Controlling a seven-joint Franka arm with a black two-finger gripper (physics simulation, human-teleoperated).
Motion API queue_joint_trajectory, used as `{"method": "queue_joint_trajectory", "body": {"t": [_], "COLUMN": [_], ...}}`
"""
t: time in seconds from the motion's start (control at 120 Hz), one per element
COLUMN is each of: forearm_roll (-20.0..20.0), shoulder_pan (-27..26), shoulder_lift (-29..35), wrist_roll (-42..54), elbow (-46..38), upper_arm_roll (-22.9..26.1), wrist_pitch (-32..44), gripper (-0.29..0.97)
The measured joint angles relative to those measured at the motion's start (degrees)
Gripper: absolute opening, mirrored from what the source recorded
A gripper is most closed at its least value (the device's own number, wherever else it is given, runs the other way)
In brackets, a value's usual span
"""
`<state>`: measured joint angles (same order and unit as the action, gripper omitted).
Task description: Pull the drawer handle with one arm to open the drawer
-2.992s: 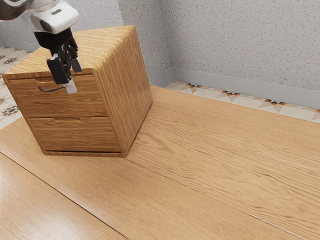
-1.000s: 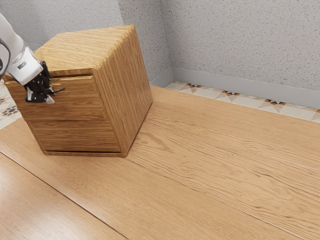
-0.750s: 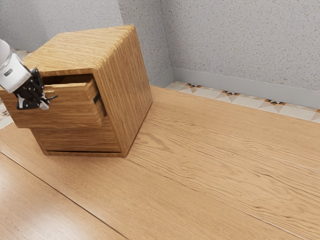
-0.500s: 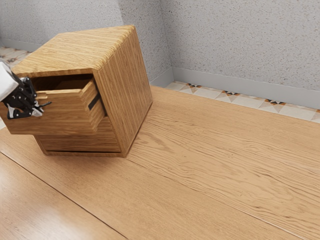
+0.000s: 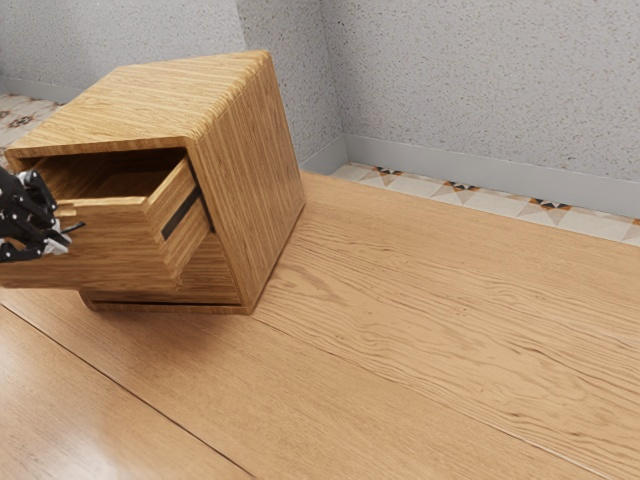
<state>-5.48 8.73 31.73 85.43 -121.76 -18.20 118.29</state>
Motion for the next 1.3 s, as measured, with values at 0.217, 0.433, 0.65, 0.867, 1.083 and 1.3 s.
{"method": "queue_joint_trajectory", "body": {"t": [0.217, 0.433, 0.65, 0.867, 1.083, 1.3], "forearm_roll": [0.2, 0.3, 0.1, 0.0, -0.1, -0.2], "shoulder_pan": [-0.1, -0.2, -0.1, 0.0, 0.0, 1.4], "shoulder_lift": [2.4, 4.0, 7.0, 8.7, 11.1, 12.8], "wrist_roll": [0.3, 0.4, 0.6, 0.7, 0.8, 0.8], "elbow": [-1.5, -1.9, -3.3, -3.6, -4.7, -5.5], "upper_arm_roll": [0.0, 0.0, -0.1, 0.0, 0.1, 0.3], "wrist_pitch": [-1.1, -3.2, -5.5, -7.9, -10.1, -11.6], "gripper": [-0.01, 0.07, 0.10, 0.03, 0.01, 0.08]}}
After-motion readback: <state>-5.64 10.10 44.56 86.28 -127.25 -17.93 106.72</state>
